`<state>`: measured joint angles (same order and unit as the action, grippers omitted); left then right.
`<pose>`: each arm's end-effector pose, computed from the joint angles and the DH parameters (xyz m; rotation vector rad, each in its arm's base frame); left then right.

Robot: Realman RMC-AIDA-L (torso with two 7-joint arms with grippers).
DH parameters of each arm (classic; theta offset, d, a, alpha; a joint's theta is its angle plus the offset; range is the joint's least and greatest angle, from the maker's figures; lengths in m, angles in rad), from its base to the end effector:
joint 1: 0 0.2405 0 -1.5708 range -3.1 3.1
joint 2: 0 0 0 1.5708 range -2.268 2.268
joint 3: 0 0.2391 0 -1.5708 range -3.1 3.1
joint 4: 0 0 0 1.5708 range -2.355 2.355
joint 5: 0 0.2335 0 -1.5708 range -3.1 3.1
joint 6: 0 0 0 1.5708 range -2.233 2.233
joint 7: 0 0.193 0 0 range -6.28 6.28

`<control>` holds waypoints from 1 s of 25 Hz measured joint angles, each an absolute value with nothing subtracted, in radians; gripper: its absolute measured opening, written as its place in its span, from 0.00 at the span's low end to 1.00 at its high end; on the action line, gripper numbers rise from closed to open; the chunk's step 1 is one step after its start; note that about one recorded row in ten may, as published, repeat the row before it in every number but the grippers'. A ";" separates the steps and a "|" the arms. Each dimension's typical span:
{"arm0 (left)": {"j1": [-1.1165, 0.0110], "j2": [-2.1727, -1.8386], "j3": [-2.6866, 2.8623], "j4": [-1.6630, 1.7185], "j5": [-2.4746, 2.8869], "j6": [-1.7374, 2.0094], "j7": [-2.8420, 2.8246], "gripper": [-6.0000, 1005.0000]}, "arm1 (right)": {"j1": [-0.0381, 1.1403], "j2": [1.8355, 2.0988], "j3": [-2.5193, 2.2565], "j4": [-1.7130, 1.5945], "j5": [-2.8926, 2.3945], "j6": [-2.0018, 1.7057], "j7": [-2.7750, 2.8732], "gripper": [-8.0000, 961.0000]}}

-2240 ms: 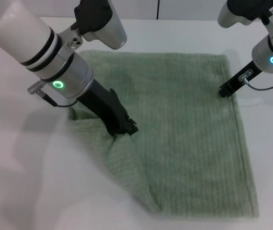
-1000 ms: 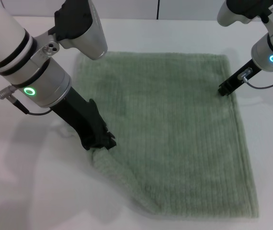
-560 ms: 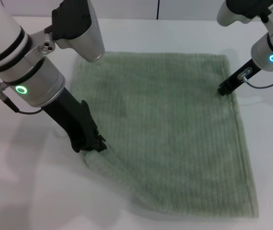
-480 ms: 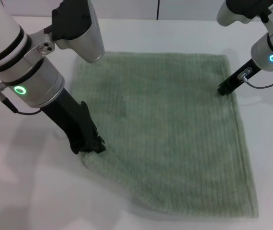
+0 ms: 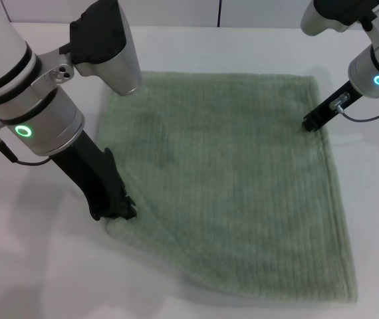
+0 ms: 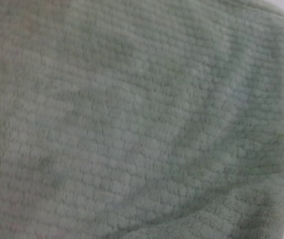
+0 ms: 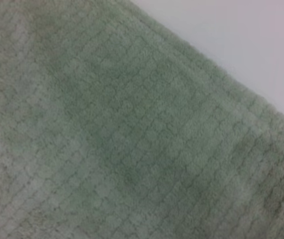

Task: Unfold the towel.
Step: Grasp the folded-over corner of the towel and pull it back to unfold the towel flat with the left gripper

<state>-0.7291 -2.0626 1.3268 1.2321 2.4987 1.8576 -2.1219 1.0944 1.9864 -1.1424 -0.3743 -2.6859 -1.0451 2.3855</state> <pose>-0.1652 0.3391 -0.0359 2.9745 0.4482 -0.6825 0.2265 0.4683 -0.0706 -2.4759 0.9327 -0.5556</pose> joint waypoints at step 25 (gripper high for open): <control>-0.733 -2.067 1.344 1.218 2.511 1.851 -2.145 0.10 | 1.094 1.986 -1.141 -0.374 -2.681 -1.042 2.386 0.01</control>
<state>-0.7333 -2.0675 1.3439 1.2182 2.5112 1.8512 -2.1446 1.0944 1.9864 -1.1410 -0.3743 -2.6813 -1.0416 2.3862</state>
